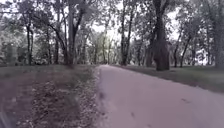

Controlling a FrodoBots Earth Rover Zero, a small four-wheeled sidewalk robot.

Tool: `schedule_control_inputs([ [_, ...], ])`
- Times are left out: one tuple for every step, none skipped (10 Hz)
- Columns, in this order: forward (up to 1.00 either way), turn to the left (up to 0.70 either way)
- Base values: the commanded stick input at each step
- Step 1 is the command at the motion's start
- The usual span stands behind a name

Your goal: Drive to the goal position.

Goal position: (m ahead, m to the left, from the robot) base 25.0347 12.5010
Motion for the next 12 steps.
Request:
schedule_control_inputs([
  [0.69,0.00],
  [0.69,0.00],
  [0.69,0.00],
  [0.68,0.00],
  [0.69,0.00],
  [0.69,0.00],
  [0.69,0.01],
  [0.68,0.01],
  [0.69,0.01],
  [0.68,0.01],
  [0.69,0.01],
  [0.68,0.01],
])
